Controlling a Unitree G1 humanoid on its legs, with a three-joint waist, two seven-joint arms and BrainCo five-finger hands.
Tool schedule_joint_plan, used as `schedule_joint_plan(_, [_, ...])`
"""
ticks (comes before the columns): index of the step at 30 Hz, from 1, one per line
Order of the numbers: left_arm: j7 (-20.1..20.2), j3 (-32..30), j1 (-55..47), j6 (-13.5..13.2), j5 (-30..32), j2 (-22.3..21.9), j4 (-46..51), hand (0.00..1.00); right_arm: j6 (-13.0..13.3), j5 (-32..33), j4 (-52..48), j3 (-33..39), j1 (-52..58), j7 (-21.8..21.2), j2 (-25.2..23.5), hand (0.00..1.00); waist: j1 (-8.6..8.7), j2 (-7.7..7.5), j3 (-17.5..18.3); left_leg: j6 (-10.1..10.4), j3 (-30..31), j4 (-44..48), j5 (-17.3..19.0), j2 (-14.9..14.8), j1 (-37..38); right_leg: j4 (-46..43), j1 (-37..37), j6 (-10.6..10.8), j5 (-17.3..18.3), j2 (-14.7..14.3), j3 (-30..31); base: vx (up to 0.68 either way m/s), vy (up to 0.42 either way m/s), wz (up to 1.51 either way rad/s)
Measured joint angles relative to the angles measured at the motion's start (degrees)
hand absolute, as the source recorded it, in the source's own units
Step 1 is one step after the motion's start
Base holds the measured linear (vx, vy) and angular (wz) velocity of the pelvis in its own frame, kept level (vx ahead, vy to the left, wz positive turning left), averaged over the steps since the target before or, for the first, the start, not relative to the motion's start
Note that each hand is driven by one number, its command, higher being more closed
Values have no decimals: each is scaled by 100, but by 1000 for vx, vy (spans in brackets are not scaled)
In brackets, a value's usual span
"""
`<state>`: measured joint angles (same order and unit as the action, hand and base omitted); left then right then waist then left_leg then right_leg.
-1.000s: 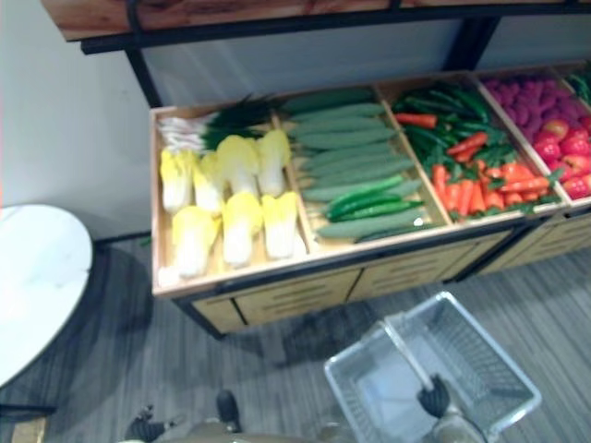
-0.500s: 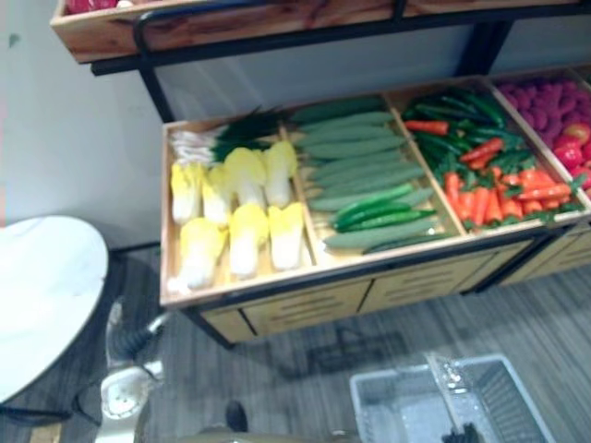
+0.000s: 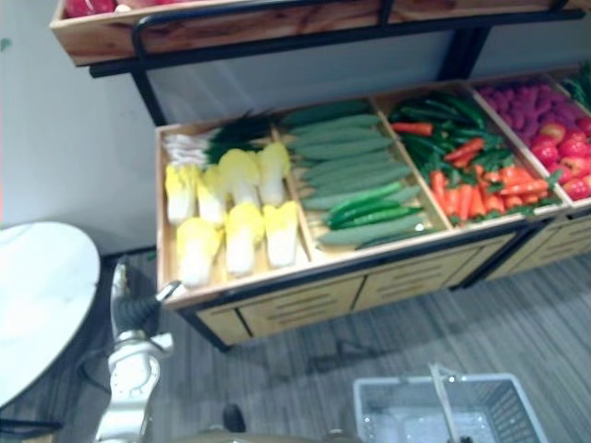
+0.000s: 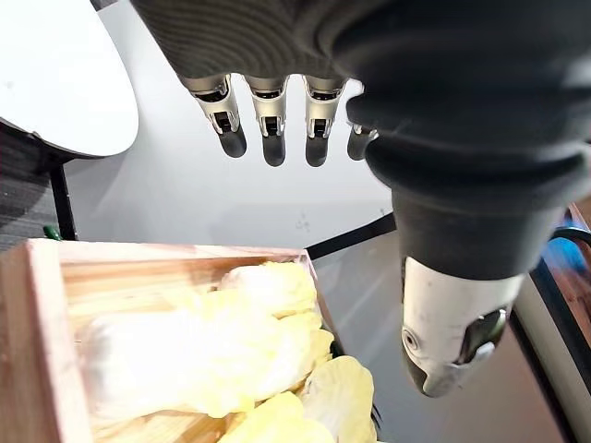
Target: Pick vegetable in the basket
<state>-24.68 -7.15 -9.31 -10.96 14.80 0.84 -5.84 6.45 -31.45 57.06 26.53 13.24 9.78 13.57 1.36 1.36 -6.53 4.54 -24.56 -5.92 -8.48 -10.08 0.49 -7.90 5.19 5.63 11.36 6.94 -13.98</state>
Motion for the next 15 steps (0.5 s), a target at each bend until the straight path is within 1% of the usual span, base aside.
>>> schedule_joint_plan(2, [-40, -62, 212, 55, 3, 116, -413, 0, -15, -18, 0, -94, -86, -2, 2, 100, 8, -19, 1, 19, -78, 0, 20, -25, 47, 35, 1, -4, -17, -26, 101, 83, -13, -31])
schedule_joint_plan(3, [-126, -129, 363, 165, 3, 179, -680, 0, -14, -47, -2, -235, -129, 1, 11, 100, 16, -36, 3, 34, -160, 0, 36, -60, 76, 89, -2, -15, -44, -60, 185, 62, -17, -26])
schedule_joint_plan(5, [-233, -263, 596, 237, 1, 184, -964, 0, -2, -137, -7, -340, -165, -1, 4, 100, 38, -24, 12, 37, -174, 0, 39, -89, 75, 118, -4, -19, -48, -89, 196, 72, -28, -16])
schedule_joint_plan(6, [-313, -328, 760, 268, -1, 195, -1161, 0, -6, -144, -7, -399, -192, -4, 4, 100, 41, -52, -4, 44, -211, 1, 43, -117, 74, 128, -4, -40, -63, -118, 221, 100, -43, -8])
schedule_joint_plan(9, [-506, -535, 941, 337, -12, 213, -1387, 0, 3, -245, -28, -554, -289, -3, 5, 100, 33, -104, -36, 50, -347, 2, 45, -155, 70, 178, -78, -78, -89, -189, 360, 83, -31, -22])
schedule_joint_plan(11, [-613, -581, 996, 403, -64, 219, -1496, 0, 0, -248, -39, -617, -317, 2, 9, 100, 43, -105, -37, 51, -369, 9, 44, -158, 66, 178, -94, -78, -90, -192, 378, 71, -19, -11])
schedule_joint_plan(15, [-780, -695, 1125, 410, -128, 231, -1617, 0, -6, -254, -38, -681, -367, 40, 15, 100, 99, -101, -38, 55, -460, 11, 41, -170, 66, 179, -133, -78, -90, -199, 435, 78, -13, -7])
